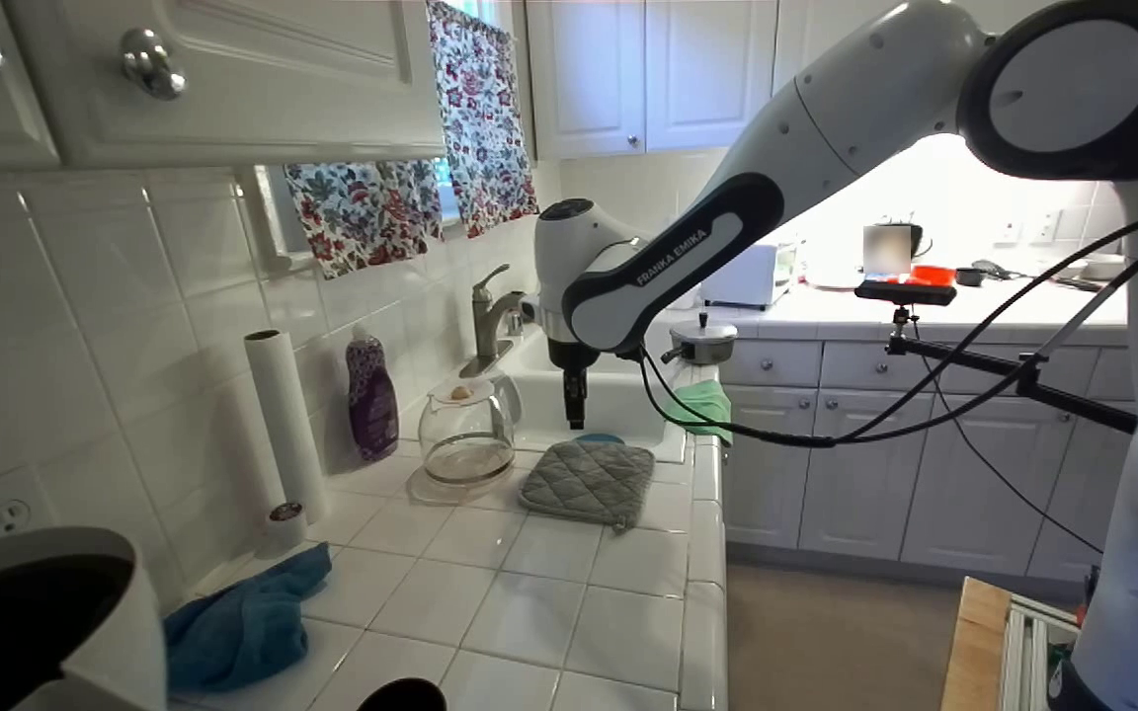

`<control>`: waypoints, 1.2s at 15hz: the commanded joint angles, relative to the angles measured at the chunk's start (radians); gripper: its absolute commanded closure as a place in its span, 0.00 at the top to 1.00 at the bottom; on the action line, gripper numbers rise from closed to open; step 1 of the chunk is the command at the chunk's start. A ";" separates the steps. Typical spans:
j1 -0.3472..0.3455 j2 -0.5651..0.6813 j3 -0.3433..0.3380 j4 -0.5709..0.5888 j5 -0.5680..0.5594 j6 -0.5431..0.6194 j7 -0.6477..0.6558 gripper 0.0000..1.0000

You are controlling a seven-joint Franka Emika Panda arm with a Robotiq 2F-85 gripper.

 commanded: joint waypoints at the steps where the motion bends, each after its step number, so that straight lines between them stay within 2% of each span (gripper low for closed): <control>1: -0.021 -0.039 -0.002 -0.012 0.027 -0.015 0.000 0.93; 2: -0.038 -0.065 -0.001 -0.033 0.055 0.000 -0.030 1.00; 4: -0.066 -0.097 -0.004 -0.052 0.100 0.018 -0.065 1.00; 6: -0.096 -0.112 0.000 -0.040 0.180 0.013 -0.153 1.00; 9: -0.132 -0.113 0.004 0.003 0.291 0.004 -0.369 1.00; 10: -0.135 -0.111 0.001 0.020 0.321 -0.017 -0.406 1.00; 11: -0.111 -0.108 -0.014 0.000 0.256 -0.001 -0.309 1.00; 13: -0.121 -0.110 -0.016 0.011 0.287 -0.002 -0.366 1.00; 17: -0.121 -0.110 -0.013 0.013 0.288 -0.002 -0.373 1.00; 18: -0.130 -0.096 -0.006 0.028 0.327 0.002 -0.439 1.00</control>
